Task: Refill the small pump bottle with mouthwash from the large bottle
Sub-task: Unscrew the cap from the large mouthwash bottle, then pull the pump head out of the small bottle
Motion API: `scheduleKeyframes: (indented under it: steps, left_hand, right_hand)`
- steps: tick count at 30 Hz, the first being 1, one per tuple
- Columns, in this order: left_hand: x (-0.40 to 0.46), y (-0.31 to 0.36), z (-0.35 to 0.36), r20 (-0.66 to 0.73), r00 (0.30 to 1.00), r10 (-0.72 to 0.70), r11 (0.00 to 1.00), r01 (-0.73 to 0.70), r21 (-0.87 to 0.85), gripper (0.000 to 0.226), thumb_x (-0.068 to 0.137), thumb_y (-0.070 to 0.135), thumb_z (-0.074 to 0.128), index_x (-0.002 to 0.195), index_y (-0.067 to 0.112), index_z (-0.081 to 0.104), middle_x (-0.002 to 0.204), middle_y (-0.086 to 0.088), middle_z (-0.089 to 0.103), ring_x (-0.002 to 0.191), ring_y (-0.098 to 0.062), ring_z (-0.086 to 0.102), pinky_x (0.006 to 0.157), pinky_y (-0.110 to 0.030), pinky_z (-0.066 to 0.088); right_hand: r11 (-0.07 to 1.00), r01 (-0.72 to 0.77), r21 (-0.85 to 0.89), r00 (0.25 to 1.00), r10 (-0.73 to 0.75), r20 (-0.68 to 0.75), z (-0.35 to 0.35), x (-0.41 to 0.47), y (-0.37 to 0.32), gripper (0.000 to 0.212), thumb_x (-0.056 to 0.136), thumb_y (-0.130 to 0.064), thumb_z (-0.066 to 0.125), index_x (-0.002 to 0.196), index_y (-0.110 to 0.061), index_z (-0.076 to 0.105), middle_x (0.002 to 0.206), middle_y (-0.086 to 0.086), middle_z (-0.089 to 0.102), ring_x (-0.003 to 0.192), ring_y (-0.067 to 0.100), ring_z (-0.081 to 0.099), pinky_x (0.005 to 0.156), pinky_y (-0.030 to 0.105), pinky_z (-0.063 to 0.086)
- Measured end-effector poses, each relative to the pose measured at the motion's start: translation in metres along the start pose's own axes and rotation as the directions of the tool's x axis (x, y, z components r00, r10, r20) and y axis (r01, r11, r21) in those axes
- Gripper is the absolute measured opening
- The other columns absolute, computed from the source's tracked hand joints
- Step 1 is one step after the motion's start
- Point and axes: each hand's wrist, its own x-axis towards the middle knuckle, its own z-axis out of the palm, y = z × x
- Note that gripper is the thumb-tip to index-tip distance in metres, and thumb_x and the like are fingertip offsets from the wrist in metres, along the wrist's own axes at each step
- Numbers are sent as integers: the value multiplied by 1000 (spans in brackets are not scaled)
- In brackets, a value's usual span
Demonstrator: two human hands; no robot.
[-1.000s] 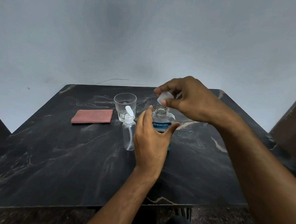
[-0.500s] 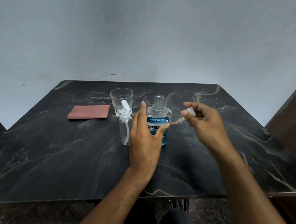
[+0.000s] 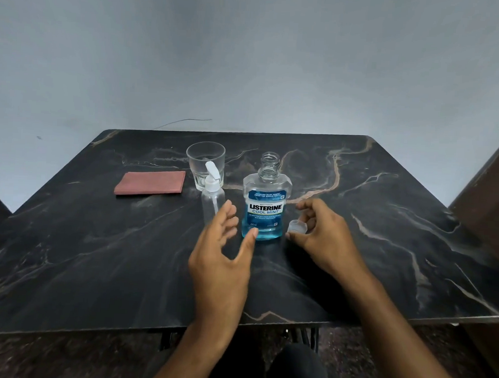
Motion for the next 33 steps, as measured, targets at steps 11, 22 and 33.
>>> scheduleKeyframes:
  steps: [11, 22, 33]
  left_hand:
    - [29, -5, -27, -44, 999, -10, 997, 14, 80, 27, 89, 16, 79, 111, 29, 70, 97, 7, 68, 84, -12, 66, 79, -23, 56]
    - [64, -9, -28, -16, 997, -76, 980, 77, 186, 55, 85, 30, 82, 133, 28, 56, 129, 10, 53, 114, -9, 55, 94, -24, 48]
    - [59, -13, -26, 47, 989, -139, 979, 131, 154, 20, 86, 24, 78, 98, 39, 73, 89, 18, 76, 88, 5, 71, 79, -21, 59]
  right_hand:
    - [976, -74, -204, 985, 104, 140, -14, -4, -20, 66, 68, -23, 86, 125, -31, 51, 120, -4, 41, 122, 16, 33, 104, 35, 36]
    - [961, 207, 186, 941, -144, -305, -50, -8, -122, 8, 83, -19, 75, 88, -25, 77, 52, -17, 58, 48, -4, 53, 48, 6, 35]
    - [996, 79, 41, 994, -76, -76, 44, -6, -136, 29, 84, -41, 75, 94, -13, 76, 74, 3, 73, 75, 19, 70, 71, 37, 57]
